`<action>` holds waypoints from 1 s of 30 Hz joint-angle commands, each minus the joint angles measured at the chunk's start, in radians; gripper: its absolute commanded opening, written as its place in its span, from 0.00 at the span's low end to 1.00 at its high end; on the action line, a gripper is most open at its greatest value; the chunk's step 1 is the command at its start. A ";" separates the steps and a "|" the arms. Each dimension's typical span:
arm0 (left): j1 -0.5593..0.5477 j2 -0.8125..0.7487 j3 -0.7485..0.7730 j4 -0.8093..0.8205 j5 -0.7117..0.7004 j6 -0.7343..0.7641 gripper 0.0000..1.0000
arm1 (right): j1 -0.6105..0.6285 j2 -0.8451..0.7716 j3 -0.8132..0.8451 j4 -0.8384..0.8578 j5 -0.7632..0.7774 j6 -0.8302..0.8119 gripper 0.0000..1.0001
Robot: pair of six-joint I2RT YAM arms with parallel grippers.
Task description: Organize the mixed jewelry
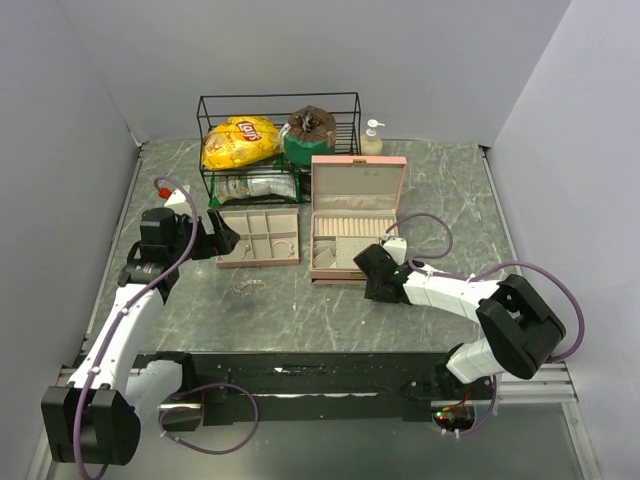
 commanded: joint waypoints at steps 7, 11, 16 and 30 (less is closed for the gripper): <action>-0.002 0.009 0.030 0.037 0.024 0.008 0.96 | 0.070 0.035 -0.020 -0.036 -0.011 0.152 0.40; -0.002 0.016 0.030 0.039 0.035 0.006 0.96 | 0.096 0.030 -0.051 -0.020 -0.054 0.209 0.37; -0.002 0.017 0.032 0.032 0.034 0.008 0.96 | 0.137 0.049 -0.084 -0.014 -0.109 0.329 0.32; -0.004 0.026 0.035 0.028 0.035 0.011 0.96 | 0.272 0.080 -0.058 -0.145 -0.131 0.547 0.31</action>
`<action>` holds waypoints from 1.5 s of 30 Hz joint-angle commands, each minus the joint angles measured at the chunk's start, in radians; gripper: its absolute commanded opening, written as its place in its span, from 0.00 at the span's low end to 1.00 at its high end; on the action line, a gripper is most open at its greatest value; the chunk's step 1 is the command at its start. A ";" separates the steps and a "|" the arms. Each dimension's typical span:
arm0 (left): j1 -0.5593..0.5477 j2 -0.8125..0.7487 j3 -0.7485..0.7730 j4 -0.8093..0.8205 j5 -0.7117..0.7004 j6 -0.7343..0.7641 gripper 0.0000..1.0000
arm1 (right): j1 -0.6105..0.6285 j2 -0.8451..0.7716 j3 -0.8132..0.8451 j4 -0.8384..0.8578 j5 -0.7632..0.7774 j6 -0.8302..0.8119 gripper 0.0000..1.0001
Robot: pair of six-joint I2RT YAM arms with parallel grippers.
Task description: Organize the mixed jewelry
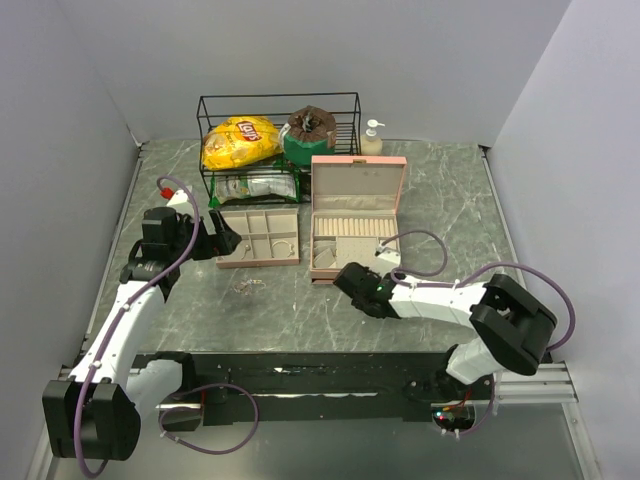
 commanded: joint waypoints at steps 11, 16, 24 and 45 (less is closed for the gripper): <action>-0.002 0.017 0.038 0.026 0.029 0.011 0.96 | 0.105 -0.004 -0.071 -0.061 -0.373 0.365 0.36; -0.002 0.019 0.040 0.023 0.027 0.014 0.96 | 0.129 0.023 0.018 -0.156 -0.297 0.294 0.43; -0.002 0.016 0.041 0.020 0.018 0.017 0.96 | 0.177 -0.017 0.096 -0.188 -0.120 0.057 0.49; -0.002 -0.004 0.035 0.026 0.024 0.021 0.96 | 0.021 -0.158 -0.030 0.306 -0.505 -0.876 0.49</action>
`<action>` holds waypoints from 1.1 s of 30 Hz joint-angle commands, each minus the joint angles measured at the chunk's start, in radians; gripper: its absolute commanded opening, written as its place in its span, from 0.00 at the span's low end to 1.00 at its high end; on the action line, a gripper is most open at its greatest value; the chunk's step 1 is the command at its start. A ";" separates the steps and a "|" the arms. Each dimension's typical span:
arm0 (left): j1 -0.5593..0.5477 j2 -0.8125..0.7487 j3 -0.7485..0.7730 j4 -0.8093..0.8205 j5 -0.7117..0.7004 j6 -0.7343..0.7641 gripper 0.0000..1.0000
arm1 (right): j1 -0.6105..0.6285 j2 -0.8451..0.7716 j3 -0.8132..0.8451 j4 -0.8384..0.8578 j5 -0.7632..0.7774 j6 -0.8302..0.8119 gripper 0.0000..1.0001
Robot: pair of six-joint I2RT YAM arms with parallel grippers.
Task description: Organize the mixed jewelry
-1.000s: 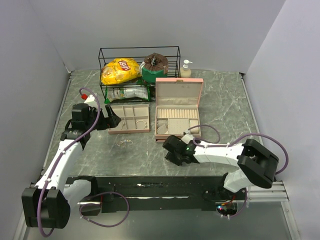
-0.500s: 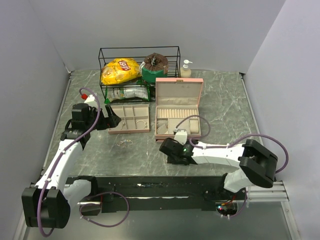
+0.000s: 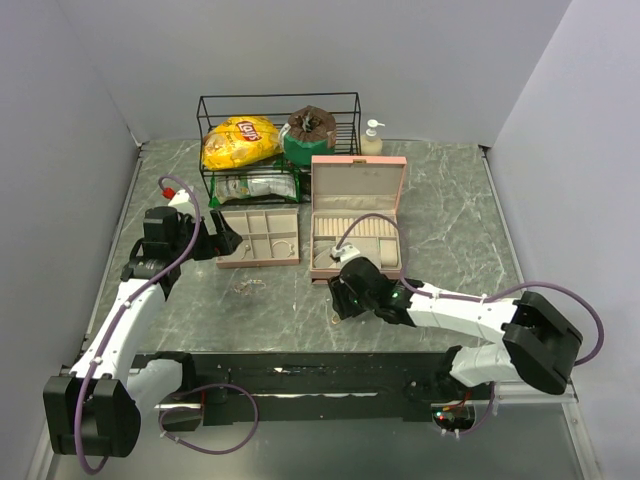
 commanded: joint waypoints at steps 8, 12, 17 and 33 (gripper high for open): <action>-0.002 -0.018 0.033 0.027 0.013 0.022 0.96 | 0.002 0.057 0.040 0.033 -0.113 -0.199 0.44; -0.002 -0.015 0.035 0.026 0.013 0.024 0.96 | 0.000 0.054 0.020 0.041 -0.113 -0.213 0.43; -0.002 -0.012 0.036 0.026 0.011 0.024 0.96 | 0.003 0.066 0.019 0.041 -0.113 -0.241 0.41; -0.004 -0.016 0.035 0.024 0.008 0.026 0.96 | 0.038 0.119 0.033 0.047 -0.113 -0.268 0.36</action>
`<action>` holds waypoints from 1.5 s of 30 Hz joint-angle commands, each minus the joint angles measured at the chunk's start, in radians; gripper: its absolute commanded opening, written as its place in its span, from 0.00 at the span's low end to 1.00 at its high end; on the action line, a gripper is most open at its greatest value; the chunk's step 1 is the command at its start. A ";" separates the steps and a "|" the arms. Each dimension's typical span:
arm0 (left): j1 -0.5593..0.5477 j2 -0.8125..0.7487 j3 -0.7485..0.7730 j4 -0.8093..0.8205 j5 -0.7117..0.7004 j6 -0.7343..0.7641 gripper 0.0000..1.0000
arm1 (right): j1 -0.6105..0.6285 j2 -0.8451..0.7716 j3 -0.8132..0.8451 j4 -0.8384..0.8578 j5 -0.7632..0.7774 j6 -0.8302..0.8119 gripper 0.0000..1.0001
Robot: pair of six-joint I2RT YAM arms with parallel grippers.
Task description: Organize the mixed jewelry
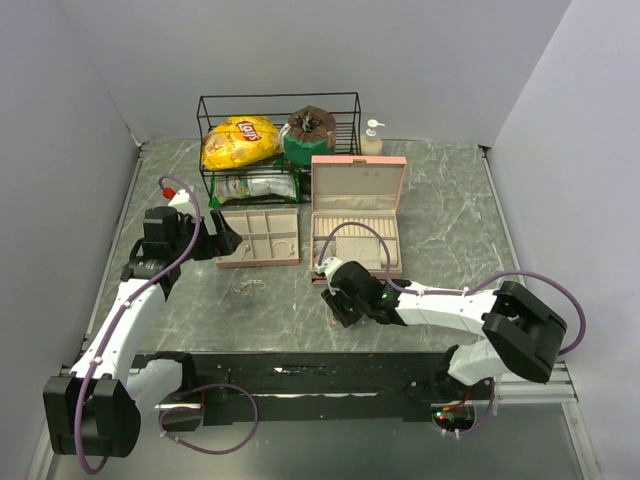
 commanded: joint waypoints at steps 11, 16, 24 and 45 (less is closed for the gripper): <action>-0.002 -0.015 0.036 0.023 0.013 0.021 0.96 | 0.038 0.087 0.059 0.016 0.032 -0.037 0.34; -0.002 -0.013 0.036 0.023 0.018 0.023 0.96 | 0.055 0.115 0.078 -0.002 0.060 -0.039 0.31; -0.002 -0.010 0.038 0.021 0.023 0.023 0.96 | 0.058 0.133 0.093 -0.029 0.069 -0.011 0.15; -0.002 0.011 0.042 0.015 0.030 0.021 0.96 | 0.173 0.305 0.283 -0.432 0.362 0.676 0.14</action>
